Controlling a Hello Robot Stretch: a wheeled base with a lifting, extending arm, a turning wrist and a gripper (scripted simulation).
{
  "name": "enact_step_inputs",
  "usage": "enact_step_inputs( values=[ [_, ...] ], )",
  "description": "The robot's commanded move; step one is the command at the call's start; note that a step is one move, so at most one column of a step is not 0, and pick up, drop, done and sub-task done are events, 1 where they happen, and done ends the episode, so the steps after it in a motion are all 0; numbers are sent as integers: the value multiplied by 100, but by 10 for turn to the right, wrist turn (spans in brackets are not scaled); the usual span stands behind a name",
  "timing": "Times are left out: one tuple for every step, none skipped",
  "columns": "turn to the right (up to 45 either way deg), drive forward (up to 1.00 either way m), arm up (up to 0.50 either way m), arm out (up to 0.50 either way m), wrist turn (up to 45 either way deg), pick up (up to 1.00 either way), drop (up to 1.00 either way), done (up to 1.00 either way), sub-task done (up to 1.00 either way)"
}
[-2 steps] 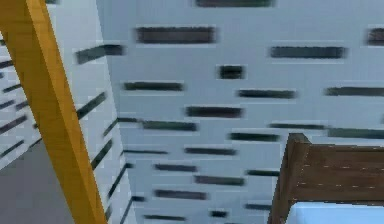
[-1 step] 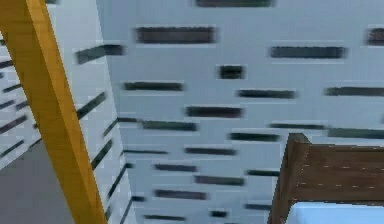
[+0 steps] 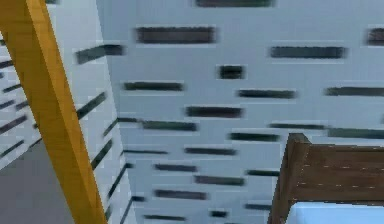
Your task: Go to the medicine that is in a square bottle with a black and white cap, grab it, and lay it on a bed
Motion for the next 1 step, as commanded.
enact_step_inputs(
  values=[
    [0,0,0,0,0,0,0,100,0]
  ],
)
